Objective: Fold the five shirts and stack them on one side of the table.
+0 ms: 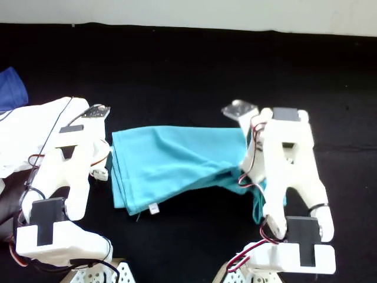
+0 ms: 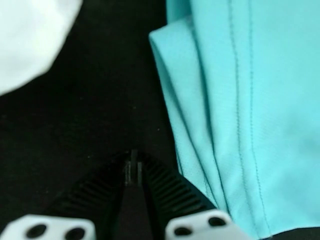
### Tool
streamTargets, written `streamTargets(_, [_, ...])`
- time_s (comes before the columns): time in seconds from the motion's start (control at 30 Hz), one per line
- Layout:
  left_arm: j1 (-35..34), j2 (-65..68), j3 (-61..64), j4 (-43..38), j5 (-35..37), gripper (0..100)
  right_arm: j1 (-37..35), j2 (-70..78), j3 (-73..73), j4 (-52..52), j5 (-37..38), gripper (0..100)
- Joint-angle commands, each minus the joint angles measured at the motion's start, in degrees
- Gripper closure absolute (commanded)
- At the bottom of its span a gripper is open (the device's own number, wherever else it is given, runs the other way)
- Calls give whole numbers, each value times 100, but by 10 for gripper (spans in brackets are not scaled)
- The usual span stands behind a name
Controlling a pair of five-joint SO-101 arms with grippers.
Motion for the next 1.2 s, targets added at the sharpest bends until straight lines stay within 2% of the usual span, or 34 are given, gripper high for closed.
streamTargets(0.0, [-48, 48, -119, -88, 53, 991, 66, 13, -541, -171, 62, 994])
streamTargets(0.13, [-48, 48, -119, -88, 53, 991, 66, 154, -585, -664, 62, 966])
streamTargets(0.3, [-48, 48, -119, -88, 53, 991, 66, 1182, -1007, -708, 35, 786])
streamTargets(0.4, [-48, 48, -119, -88, 53, 991, 92, 1789, -1648, -708, 9, 729])
streamTargets(0.57, [-48, 48, -119, -70, 53, 991, 242, 2202, -3011, -699, -1468, 728])
streamTargets(0.67, [-57, -31, -180, 35, 62, 991, 259, 2185, -3503, -470, -1864, 728])
streamTargets(0.83, [215, -716, -664, 1046, 308, 991, 259, 2185, -4013, 418, -1846, 728])
streamTargets(0.93, [760, -1218, -725, 1442, 369, 991, 259, 2176, -4154, 1095, -1512, 728])
streamTargets(1.07, [1587, -1473, -725, 1398, 378, 991, 286, 1648, -4057, 1262, -1222, 803])
streamTargets(1.17, [2018, -1411, -629, 976, 387, 991, 207, 743, -3442, 1262, -1213, 829])
